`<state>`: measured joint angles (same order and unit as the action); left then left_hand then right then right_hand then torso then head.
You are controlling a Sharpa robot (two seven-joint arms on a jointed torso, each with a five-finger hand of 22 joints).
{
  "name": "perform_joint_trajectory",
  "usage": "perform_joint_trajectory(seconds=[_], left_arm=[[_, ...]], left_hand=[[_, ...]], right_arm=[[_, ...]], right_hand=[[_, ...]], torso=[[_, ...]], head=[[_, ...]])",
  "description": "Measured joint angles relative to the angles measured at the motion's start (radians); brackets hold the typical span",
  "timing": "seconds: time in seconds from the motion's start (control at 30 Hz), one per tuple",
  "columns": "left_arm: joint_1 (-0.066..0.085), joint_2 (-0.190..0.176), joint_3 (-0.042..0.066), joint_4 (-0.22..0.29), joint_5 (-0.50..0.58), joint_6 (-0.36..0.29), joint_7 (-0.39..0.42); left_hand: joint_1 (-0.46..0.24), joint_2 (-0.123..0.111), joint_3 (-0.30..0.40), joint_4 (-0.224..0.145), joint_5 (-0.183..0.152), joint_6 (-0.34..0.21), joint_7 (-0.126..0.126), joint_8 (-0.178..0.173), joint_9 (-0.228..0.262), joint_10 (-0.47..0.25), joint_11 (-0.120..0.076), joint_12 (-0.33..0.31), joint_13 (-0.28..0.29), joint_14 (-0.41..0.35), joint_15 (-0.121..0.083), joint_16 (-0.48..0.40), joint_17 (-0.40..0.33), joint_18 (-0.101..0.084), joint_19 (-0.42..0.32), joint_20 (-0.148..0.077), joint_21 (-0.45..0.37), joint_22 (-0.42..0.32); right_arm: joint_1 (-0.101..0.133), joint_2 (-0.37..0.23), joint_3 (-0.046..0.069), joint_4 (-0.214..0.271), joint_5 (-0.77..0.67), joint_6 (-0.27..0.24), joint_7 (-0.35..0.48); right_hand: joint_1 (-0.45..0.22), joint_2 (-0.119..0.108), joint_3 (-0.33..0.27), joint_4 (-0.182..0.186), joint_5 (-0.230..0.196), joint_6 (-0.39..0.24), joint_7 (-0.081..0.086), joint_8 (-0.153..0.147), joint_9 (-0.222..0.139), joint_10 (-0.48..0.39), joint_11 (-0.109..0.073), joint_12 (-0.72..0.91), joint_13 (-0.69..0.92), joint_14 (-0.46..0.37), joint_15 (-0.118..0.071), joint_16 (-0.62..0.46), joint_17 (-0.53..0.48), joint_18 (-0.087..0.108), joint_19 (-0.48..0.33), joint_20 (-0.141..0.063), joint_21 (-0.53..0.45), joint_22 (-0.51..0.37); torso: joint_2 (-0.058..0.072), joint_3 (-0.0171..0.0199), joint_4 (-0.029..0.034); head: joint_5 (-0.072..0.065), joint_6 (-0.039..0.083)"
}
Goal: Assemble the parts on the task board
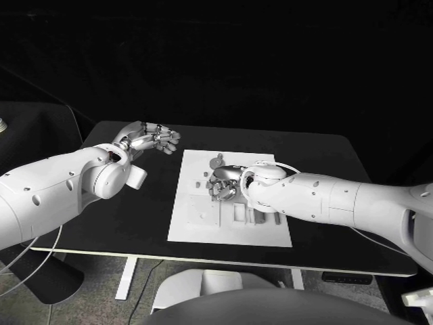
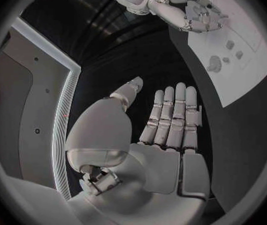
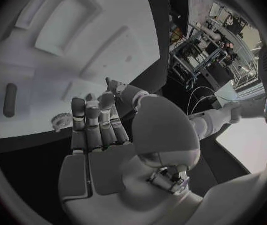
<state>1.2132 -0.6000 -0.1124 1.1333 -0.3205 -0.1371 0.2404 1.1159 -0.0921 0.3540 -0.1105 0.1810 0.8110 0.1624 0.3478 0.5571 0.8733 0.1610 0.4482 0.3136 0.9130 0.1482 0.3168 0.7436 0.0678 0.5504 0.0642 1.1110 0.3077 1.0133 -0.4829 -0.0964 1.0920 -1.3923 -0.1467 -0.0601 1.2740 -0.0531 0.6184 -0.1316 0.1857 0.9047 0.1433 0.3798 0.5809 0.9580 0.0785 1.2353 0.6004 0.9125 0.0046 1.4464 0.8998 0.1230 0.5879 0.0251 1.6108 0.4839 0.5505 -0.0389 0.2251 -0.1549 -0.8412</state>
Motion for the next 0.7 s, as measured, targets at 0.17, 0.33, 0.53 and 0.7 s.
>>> perform_joint_trajectory(seconds=[0.17,0.33,0.53,0.7], left_arm=[[0.000,0.002,0.000,0.000,0.000,0.000,0.000],[0.000,0.002,0.000,0.000,0.001,0.000,0.000],[0.000,0.002,0.000,0.000,0.001,0.000,0.000],[0.000,0.001,0.000,0.002,0.001,0.000,0.000]], left_hand=[[0.000,0.000,0.000,0.000,0.000,0.000,0.000,0.000,0.000,-0.001,0.001,0.000,-0.001,0.000,0.000,0.000,0.000,0.000,0.000,0.000,0.000,0.000],[0.000,0.000,0.000,0.000,0.000,0.000,0.000,0.000,-0.001,-0.001,0.001,0.000,-0.001,0.000,0.000,0.000,0.000,0.000,0.000,0.000,0.000,0.000],[0.000,0.000,0.000,0.000,0.000,0.000,0.000,0.000,-0.001,-0.001,0.001,0.000,-0.001,0.000,0.000,0.000,-0.001,0.000,0.000,0.000,0.000,0.001],[0.000,0.000,0.000,0.000,0.000,0.000,0.000,0.000,-0.001,-0.001,0.001,0.000,-0.001,0.000,0.000,0.000,-0.001,0.000,0.000,0.000,0.000,0.001]], right_arm=[[-0.005,0.007,-0.002,-0.005,-0.009,0.003,-0.002],[-0.005,0.007,-0.002,-0.008,-0.016,0.005,-0.003],[-0.007,0.010,-0.005,-0.013,-0.024,0.008,-0.005],[-0.012,0.019,-0.006,-0.019,-0.034,0.008,-0.006]], right_hand=[[0.000,0.000,0.000,0.000,0.000,0.000,0.000,-0.002,0.000,0.000,0.000,0.000,0.000,0.000,0.000,0.000,0.000,0.000,0.000,0.000,0.000,0.000],[-0.002,-0.002,0.000,0.000,0.000,0.000,0.000,-0.004,0.000,0.000,0.000,0.000,0.000,0.000,0.000,0.000,0.000,0.000,0.000,0.000,0.000,0.000],[-0.003,-0.003,0.000,0.000,0.000,-0.001,0.001,-0.005,0.000,0.000,0.000,0.000,0.000,0.000,0.000,0.000,0.000,0.000,0.000,0.000,0.000,0.000],[-0.003,-0.003,0.000,0.000,0.000,-0.001,0.001,-0.002,0.000,0.000,0.000,0.000,-0.001,0.000,0.000,0.000,-0.001,0.000,0.000,0.000,0.000,0.000]], torso=[[0.000,0.0001,0.0000],[0.000,0.0003,-0.0003],[0.000,0.0006,-0.0019],[0.000,0.0006,-0.0023]], head=[[0.002,-0.003],[0.003,-0.005],[0.003,-0.007],[0.002,-0.007]])
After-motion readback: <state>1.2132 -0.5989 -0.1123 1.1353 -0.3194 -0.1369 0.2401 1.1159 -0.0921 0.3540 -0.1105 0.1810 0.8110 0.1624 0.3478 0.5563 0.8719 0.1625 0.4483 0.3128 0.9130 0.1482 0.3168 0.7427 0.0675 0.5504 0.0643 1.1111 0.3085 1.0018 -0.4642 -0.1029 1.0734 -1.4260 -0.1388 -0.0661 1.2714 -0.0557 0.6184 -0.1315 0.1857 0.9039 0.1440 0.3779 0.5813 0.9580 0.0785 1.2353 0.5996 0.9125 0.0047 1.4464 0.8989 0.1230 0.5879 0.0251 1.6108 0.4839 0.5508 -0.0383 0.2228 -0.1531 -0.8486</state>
